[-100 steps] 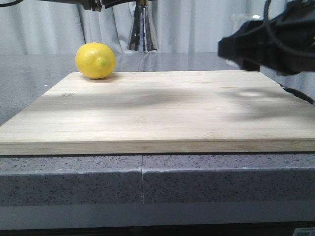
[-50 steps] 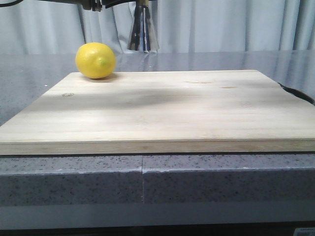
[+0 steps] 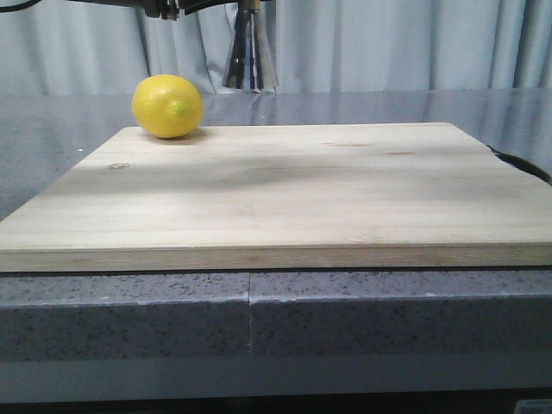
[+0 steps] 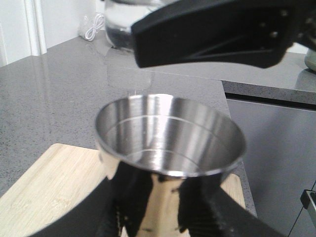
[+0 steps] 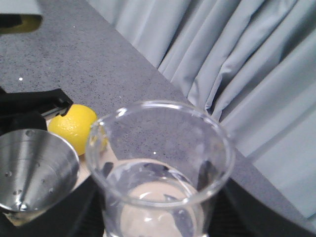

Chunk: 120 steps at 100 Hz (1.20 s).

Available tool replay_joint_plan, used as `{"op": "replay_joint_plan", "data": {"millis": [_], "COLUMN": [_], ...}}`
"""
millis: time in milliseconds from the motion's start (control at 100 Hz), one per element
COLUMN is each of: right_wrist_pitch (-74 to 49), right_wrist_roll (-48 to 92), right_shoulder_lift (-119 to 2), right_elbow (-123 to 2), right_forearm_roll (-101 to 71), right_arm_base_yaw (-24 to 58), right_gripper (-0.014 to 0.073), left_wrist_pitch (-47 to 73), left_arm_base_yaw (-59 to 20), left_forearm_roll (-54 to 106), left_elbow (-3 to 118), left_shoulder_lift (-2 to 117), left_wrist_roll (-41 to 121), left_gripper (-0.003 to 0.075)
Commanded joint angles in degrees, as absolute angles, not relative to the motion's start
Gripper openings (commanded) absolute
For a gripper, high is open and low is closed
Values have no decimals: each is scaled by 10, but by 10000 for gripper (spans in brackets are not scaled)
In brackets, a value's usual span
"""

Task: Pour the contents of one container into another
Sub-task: 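Lift the beaker with the right gripper and bring it over the jigger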

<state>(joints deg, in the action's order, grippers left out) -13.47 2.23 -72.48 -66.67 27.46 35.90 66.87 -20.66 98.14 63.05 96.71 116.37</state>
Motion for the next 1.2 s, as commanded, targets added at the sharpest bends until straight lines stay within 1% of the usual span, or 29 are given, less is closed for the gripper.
{"op": "replay_joint_plan", "data": {"millis": [0,610,1190], "right_wrist_pitch": [-102,-92,-95], "right_wrist_roll": [29,29,29], "right_shoulder_lift": [-709,-738,-738], "right_elbow": [-694,-694,-694], "right_forearm_roll": [325,510,634], "right_arm_base_yaw": [372,396,397], "right_gripper": [324,324,324], "left_wrist_pitch": [712,712,712], "left_arm_base_yaw": [-204,-204,-204], "left_forearm_roll": [1028,1028,1028], "left_elbow": [645,645,645], "left_shoulder_lift": [938,938,938], "left_wrist_roll": [1162,1162,1162], "left_gripper": [237,237,237]}}
